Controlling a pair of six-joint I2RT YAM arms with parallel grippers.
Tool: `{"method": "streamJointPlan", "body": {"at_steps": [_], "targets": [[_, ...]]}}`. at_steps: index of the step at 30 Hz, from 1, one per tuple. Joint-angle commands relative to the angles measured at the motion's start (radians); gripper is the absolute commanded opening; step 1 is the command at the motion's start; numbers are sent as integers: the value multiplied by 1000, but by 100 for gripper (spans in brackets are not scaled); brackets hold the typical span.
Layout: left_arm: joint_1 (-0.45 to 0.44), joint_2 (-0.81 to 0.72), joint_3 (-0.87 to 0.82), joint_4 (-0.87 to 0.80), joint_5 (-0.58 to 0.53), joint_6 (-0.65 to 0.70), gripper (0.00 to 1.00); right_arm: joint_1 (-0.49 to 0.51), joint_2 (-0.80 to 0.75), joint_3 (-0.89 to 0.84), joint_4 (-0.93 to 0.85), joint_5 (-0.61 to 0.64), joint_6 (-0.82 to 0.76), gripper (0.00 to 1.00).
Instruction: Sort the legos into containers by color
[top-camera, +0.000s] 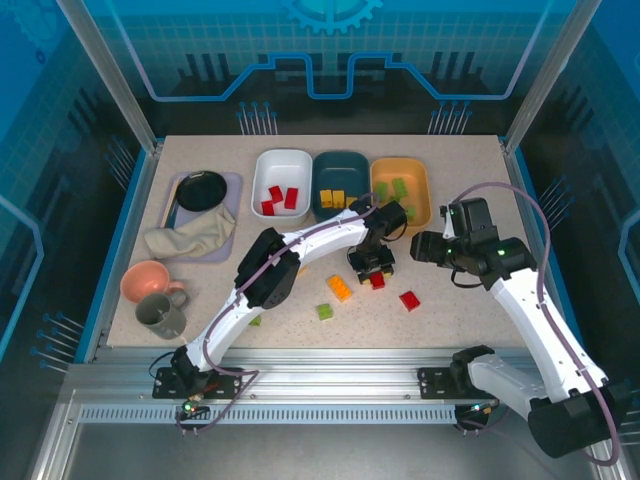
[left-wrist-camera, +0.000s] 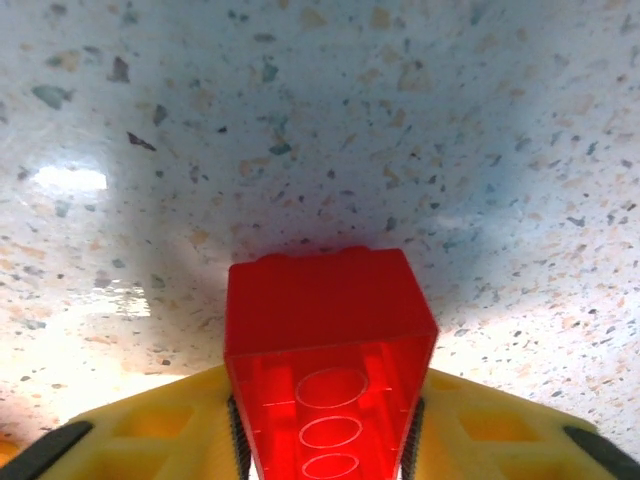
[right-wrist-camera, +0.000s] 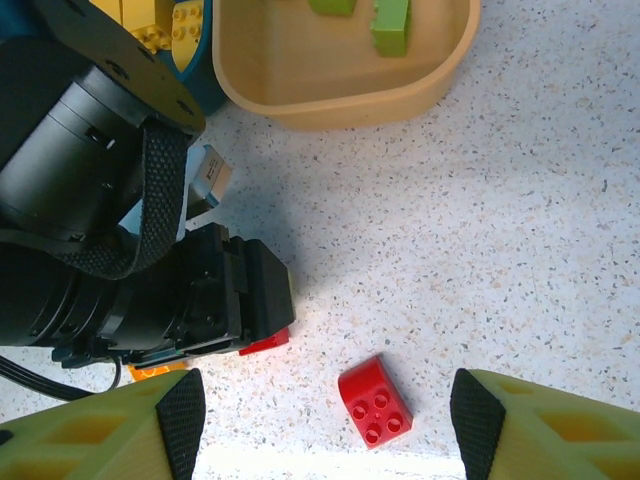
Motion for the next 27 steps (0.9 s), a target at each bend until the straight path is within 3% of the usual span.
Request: {"method": "streamJointPlan", "body": {"at_steps": [1,8,14,17,27], "targets": [[-14,13,25,-43,-57,7,38,10,-29,-17,-19,-13,-5,69],[-4,-90,-6,-58,-169,60,32,10,-61,-27,5,-99,-28,68],[85,-263,-86,-33,-240,127,33,12,-82,-73,213,-440,-50,68],[153,-321,-121,-6,-255,193,33,33,-51,-94,335,-546,-3,68],[461,-371,-170,151,-214,265,33,216,159,-10,569,-462,90,69]]}}
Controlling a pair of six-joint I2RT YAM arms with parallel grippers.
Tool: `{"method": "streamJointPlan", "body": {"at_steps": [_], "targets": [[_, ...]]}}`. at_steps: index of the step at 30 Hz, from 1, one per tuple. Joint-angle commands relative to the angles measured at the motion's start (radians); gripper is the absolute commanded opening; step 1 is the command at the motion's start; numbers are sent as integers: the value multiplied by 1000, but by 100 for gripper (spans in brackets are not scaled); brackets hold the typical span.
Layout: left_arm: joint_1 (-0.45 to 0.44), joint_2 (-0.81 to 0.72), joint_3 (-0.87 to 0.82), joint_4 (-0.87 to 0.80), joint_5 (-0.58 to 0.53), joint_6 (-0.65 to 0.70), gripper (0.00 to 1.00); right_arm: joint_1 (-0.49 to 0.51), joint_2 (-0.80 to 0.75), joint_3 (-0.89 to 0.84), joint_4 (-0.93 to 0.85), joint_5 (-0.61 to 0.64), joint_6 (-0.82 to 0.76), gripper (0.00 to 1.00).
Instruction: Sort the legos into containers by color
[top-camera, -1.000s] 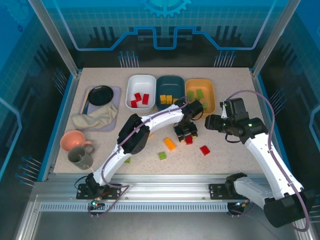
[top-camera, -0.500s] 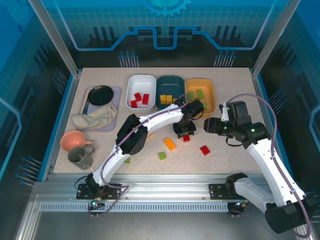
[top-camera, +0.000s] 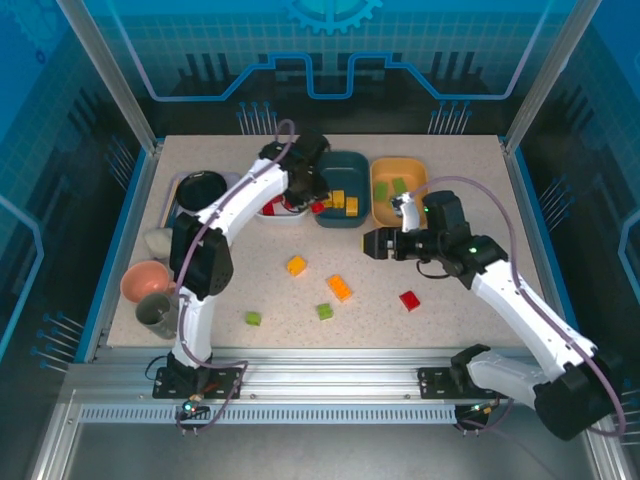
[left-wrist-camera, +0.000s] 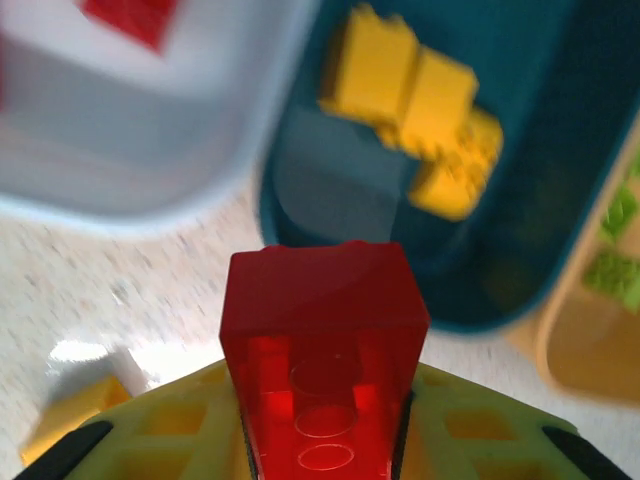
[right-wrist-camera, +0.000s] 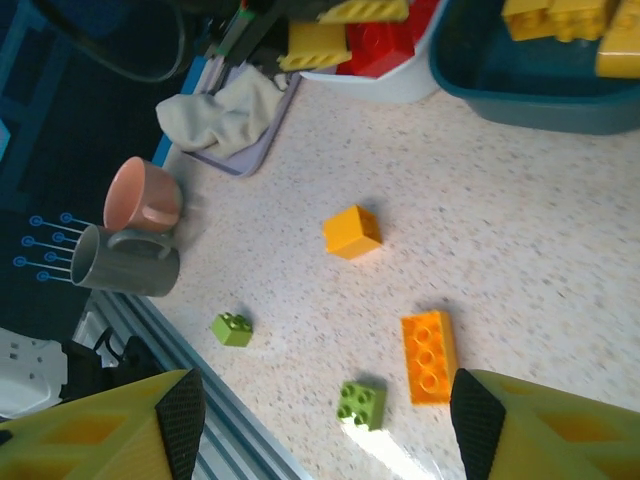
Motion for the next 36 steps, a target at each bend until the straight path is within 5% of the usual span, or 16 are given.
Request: {"method": "streamJointPlan", "body": {"at_steps": [1,9,15,22,28,36], "targets": [[79,-2,-8,86,18,39,33,42,59,50,155,6,65,69],[221,131,58,289,104,-24,34,53,218,129,276,22,147,70],[247,315,284,236,102,-50,34,42,304,237,216,16,120,70],[260,418,347,245,128,-120,40,15,339,263,177,-10,112,70],[260,418,363,242,148,-128,64,6,360,277,139,-11,85,70],[254,270,343,224,152,-108,68,37,378,326,-22,82,-88,69]]}}
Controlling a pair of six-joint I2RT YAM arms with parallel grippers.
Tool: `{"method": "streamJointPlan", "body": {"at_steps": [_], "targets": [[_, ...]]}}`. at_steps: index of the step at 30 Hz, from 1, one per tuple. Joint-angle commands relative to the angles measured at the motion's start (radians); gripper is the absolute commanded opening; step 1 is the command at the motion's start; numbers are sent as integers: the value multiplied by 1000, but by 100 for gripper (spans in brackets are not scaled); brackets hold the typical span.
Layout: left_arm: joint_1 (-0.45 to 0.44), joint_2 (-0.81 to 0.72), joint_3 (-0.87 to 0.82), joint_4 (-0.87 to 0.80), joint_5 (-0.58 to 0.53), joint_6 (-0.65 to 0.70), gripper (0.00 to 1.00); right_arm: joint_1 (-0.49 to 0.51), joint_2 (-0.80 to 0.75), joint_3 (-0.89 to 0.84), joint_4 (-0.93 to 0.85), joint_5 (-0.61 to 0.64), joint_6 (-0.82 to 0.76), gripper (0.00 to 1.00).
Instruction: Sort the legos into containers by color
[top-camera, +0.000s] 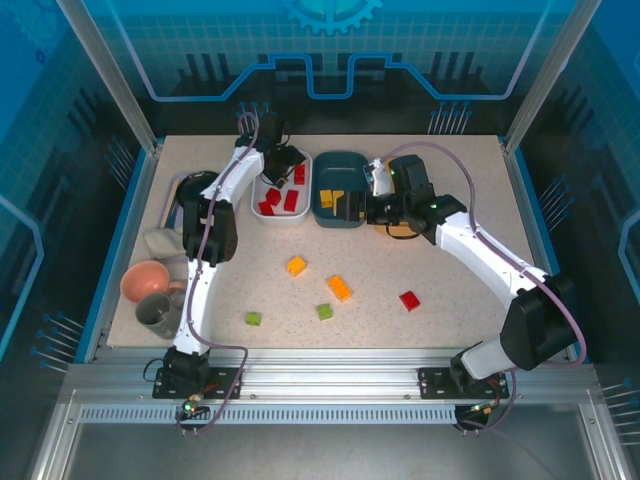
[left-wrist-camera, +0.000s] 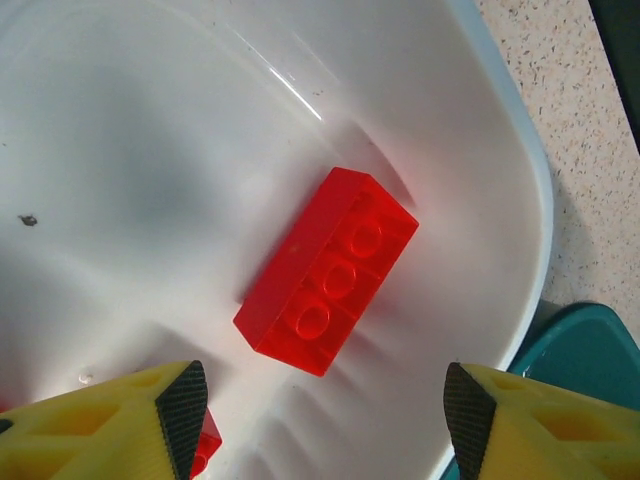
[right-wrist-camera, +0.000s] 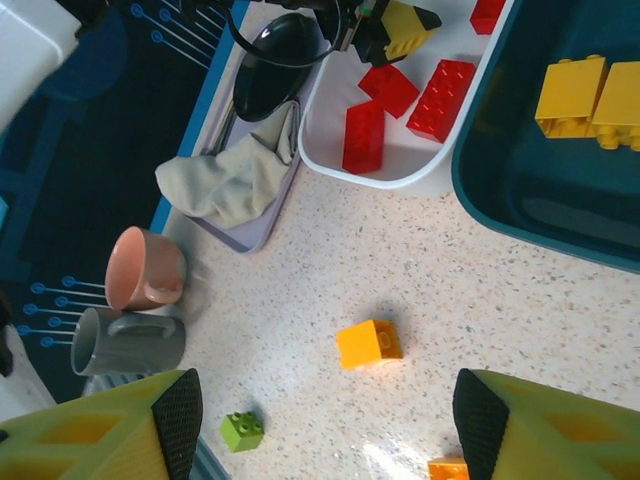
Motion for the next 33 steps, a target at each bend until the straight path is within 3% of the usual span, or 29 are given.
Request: {"method": "streamJointPlan", "body": {"at_steps": [1,5,13,21,26,33], "targets": [[2,-164,-10,-24,15,9,68,32,21,60,-127,75,-146,69],[-7,-342,-149,-78,-24,31,69,102,56,102,-223,142,-259,69],[-20,-882,-775,-150,-138,4,71,340,127,103,-272,218,-396,69],[-66,-1429,-1265,-396,-290,-140,72,617,304,164,-274,225,-499,71],[-68,-1705,-1355,-581,-340,-235,72,701,445,267,-284,235,-512,71],[-67,-1855,-1332,-702,-335,-237,71,739,638,450,-354,306,-501,71]]}}
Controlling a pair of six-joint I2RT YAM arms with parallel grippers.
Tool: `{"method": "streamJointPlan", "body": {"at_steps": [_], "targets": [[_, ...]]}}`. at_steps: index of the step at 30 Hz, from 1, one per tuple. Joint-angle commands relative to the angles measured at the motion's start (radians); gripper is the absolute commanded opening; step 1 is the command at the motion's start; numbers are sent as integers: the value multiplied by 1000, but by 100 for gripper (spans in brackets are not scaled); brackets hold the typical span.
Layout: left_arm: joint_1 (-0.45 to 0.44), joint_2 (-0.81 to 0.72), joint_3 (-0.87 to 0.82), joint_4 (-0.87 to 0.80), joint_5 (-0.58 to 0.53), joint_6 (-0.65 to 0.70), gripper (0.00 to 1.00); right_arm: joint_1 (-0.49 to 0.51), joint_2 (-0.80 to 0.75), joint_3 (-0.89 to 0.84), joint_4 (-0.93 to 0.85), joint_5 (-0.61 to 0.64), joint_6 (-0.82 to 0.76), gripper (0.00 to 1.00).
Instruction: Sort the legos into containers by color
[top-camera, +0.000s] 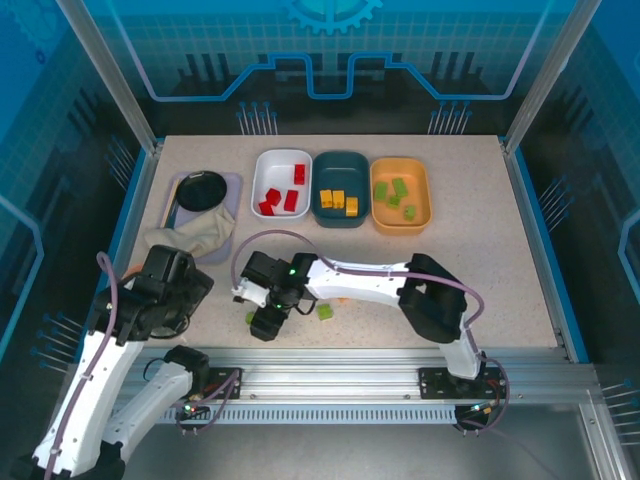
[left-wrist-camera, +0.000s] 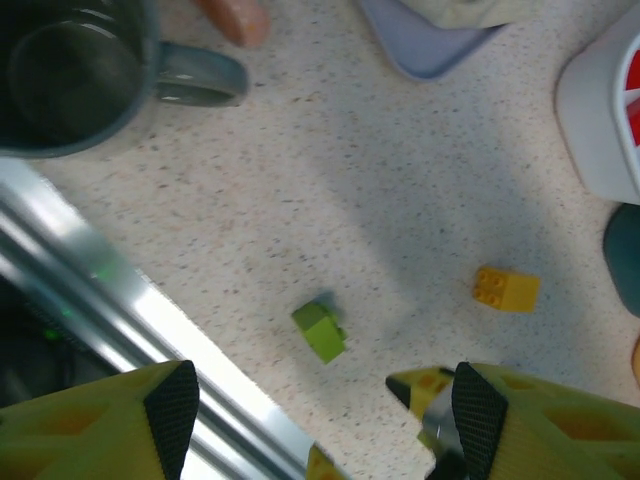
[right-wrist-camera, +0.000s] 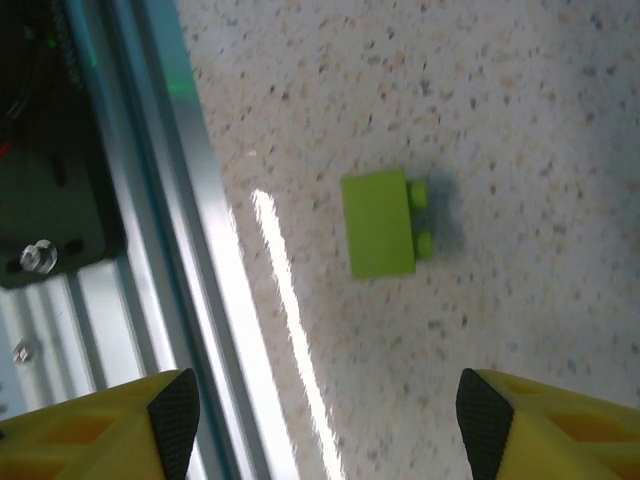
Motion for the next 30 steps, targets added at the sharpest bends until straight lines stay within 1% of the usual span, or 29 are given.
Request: {"method": "streamJointPlan", "body": {"at_steps": [1,6,9,14,17,19,21,24,28,30], "targets": [[-5,-35,9,-99,-24,-21,72,17,83,93,-74,55,-9,71],[-5,-73,28,-141,-12,-13,71,24,183,188,-125,85,7,68],[-5,-91,29,-160,-3,-16,71,29,210,208,-126,96,17,64],[-5,-123,30,-184,3,-15,71,33,248,242,-127,96,36,62],[-5,-134,30,-192,11,-10,70,34,270,267,-130,92,45,58],[-5,-144,30,-199,11,-12,70,33,274,290,-139,91,49,54],[-5,-155,29,-202,14,-14,70,34,317,316,-156,95,49,48],[-5,-169,28,-202,20,-16,70,33,334,344,-173,104,46,36],[-5,-175,26,-197,28,-9,70,33,324,361,-187,105,46,22],[-5,-174,21,-177,39,4,70,29,301,361,-188,110,53,17]]}}
